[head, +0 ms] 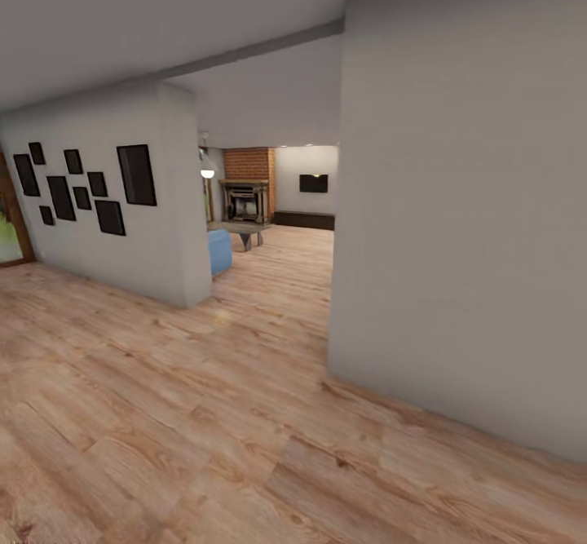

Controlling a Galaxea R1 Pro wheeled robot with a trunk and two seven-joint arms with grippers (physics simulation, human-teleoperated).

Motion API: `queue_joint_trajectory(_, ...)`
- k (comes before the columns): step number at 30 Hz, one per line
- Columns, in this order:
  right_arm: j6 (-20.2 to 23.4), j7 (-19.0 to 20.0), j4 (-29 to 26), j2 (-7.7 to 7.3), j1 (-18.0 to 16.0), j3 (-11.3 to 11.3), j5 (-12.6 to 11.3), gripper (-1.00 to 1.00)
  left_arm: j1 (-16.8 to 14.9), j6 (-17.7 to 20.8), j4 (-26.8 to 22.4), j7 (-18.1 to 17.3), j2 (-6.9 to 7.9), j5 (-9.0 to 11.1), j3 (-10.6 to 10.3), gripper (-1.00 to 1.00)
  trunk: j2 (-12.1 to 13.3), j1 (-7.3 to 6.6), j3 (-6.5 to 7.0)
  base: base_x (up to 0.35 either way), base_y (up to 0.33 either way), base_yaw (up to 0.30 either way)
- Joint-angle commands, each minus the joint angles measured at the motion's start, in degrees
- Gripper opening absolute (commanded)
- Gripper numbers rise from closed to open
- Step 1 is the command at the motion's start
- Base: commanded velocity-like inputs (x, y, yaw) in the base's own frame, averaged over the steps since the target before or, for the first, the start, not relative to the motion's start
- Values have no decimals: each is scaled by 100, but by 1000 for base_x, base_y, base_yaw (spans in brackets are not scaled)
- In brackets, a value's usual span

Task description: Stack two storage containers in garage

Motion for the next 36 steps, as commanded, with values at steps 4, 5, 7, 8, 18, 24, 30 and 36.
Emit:
queue_joint_trajectory(4,-34,-34,19,-3,-10,-47,56,100,-4,-9,2,15,-1,43,-48,100,-5,4,-8,322,0,299)
queue_joint_trajectory(5,-34,-34,19,-3,-10,-47,56,100,-4,-9,2,15,-1,43,-45,100,-5,4,-8,322,0,295)
queue_joint_trajectory(7,-34,-34,19,-3,-10,-47,56,100,-4,-9,2,15,-1,43,-47,100,-5,4,-8,321,0,287)
queue_joint_trajectory(8,-34,-34,19,-4,-10,-47,56,100,-4,-9,2,15,-1,43,-48,100,-5,4,-8,321,0,260)
queue_joint_trajectory(18,-34,-37,19,-4,-9,-52,48,100,-4,-9,1,15,-1,44,-48,100,-5,4,-8,322,0,213)
queue_joint_trajectory(24,-34,-31,19,-17,-10,-55,39,100,-4,-9,2,15,-1,45,-49,100,-5,4,-8,322,0,38)
queue_joint_trajectory(30,-40,-18,19,-28,-10,-56,38,100,-4,-9,2,15,-1,43,-49,100,-5,4,-8,322,0,4)
queue_joint_trajectory(36,-43,-17,19,-30,-8,-56,38,100,-4,-9,2,15,-1,43,-49,100,-5,4,-8,322,0,1)
